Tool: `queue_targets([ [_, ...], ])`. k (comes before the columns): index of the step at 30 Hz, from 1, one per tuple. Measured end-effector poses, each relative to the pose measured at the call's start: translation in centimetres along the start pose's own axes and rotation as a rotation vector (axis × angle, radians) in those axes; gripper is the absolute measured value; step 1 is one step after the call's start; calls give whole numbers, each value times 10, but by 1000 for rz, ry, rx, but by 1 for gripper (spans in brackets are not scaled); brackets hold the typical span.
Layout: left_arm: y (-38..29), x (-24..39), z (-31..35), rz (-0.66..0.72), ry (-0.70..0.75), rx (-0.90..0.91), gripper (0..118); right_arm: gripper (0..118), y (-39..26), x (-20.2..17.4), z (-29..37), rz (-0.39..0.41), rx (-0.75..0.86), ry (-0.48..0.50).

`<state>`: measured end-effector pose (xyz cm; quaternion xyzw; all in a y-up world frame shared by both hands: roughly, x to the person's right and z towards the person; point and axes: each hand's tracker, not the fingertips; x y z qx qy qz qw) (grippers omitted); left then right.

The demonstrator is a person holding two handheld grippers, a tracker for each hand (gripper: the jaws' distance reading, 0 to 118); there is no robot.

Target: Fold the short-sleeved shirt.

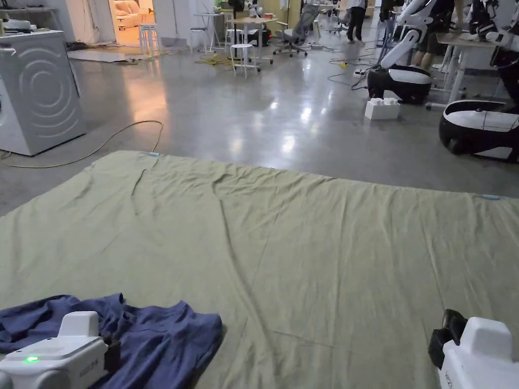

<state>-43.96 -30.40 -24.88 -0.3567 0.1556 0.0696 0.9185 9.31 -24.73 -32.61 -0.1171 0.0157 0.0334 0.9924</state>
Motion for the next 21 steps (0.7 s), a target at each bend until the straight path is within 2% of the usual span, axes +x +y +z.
queue_targets([
  [2, -4, -15, -15, 19, 17, -79, 8, 3, -4, -4, -2, 5, -13, 8],
  [4, -11, -24, -27, 21, 31, -102, 23, 3, -7, -6, -3, 4, -19, 18],
  [5, -15, -28, -33, -14, 23, -143, 39, 3, -9, -7, -3, 5, -24, 25],
  [6, -18, -30, -39, -33, 16, -166, 67, 3, -10, -8, -3, 9, -28, 27],
  [7, -21, -32, -45, -50, 10, -193, 83, 3, -12, -9, -4, 15, -32, 27],
  [9, -27, -33, -52, -58, 16, -212, 101, 3, -14, -8, -4, 24, -39, 26],
  [18, -41, -38, -77, -45, 24, -256, 105, 3, -20, -5, -7, 44, -73, 20],
  [20, -38, -33, -75, -56, 33, -266, 101, 3, -22, -5, -7, 53, -76, 14],
  [21, -39, -33, -74, -61, 31, -264, 93, 3, -23, -4, -8, 53, -78, 15],
])
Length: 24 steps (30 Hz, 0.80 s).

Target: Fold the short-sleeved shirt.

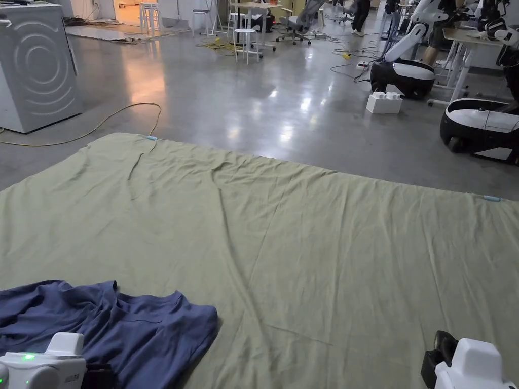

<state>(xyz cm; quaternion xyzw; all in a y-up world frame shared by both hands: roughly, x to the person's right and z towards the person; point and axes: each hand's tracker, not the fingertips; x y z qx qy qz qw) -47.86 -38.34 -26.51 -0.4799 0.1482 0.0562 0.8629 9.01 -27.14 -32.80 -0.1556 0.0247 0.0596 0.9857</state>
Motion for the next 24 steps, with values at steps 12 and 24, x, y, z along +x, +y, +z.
queue_targets([
  [12, 4, -1, 13, 8, -12, 30, 7, 3, -7, -4, 3, -6, -17, 12],
  [24, 19, -1, 90, 156, -97, 258, 5, 3, -2, -2, 7, -21, 6, 21],
])
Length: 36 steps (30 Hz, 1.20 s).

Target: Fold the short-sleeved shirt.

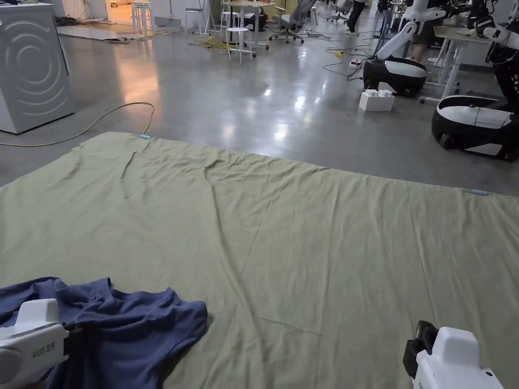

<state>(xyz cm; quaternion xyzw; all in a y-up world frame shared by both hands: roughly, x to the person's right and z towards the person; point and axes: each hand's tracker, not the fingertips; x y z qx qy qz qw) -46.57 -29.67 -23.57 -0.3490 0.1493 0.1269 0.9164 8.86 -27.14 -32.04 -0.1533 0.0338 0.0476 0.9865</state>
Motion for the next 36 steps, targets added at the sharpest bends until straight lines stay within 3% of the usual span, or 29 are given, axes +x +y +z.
queue_targets([
  [10, 61, 56, 69, -62, -123, 258, 4, 3, 7, 4, 7, -26, 29, 7],
  [21, 134, 185, 125, -239, -337, 450, 4, 3, 23, 30, 25, -58, 87, -24],
  [30, 134, 307, 132, -261, -600, 457, 4, 3, 31, 72, 43, -82, 129, -108],
  [36, 98, 389, 118, -323, -754, 391, 4, 3, 29, 100, 55, -105, 135, -170],
])
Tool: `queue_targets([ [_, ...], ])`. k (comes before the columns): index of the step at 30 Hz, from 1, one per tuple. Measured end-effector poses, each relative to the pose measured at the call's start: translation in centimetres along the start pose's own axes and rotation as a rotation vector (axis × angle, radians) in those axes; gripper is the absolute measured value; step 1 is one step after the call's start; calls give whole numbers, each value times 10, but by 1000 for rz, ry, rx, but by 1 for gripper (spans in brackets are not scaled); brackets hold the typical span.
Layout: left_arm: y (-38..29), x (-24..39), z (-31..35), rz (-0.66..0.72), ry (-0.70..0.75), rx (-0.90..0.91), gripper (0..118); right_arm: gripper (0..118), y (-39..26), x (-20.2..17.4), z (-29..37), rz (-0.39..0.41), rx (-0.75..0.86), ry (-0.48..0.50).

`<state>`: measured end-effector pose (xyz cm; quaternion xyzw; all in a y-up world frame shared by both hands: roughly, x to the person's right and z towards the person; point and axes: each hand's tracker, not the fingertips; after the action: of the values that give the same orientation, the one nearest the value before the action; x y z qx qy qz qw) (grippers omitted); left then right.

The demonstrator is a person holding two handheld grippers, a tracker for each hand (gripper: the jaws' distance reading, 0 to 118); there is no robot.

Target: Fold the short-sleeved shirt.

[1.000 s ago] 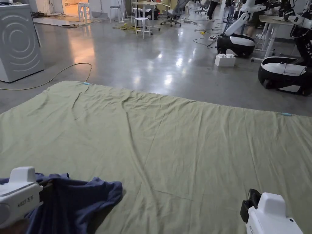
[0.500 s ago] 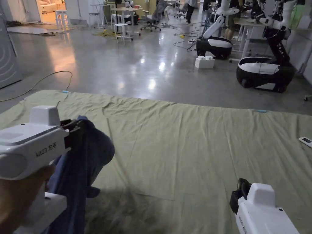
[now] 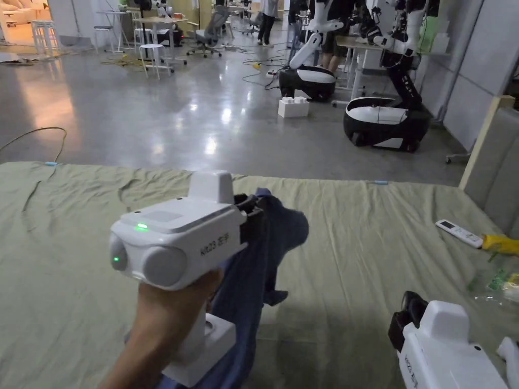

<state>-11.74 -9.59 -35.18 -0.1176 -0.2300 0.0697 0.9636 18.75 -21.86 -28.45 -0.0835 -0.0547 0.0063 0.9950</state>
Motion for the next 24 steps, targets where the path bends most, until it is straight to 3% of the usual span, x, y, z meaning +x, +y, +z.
queue_targets([
  [4, -45, 38, -27, 14, -94, -102, 4, 3, -6, 17, 6, -8, -7, -35],
  [13, -154, 82, -50, 21, -148, -347, 6, 3, -27, 37, 8, -19, -72, -75],
  [14, -162, 85, -50, 5, -149, -364, 10, 3, -29, 37, 8, -20, -78, -75],
  [17, -178, 91, -47, -27, -132, -391, 60, 3, -32, 35, 6, -17, -94, -67],
  [18, -179, 90, -45, -31, -121, -400, 68, 3, -33, 35, 6, -16, -98, -61],
  [24, -159, 60, -19, -7, -36, -305, 68, 3, -31, 27, 3, -18, -120, -24],
])
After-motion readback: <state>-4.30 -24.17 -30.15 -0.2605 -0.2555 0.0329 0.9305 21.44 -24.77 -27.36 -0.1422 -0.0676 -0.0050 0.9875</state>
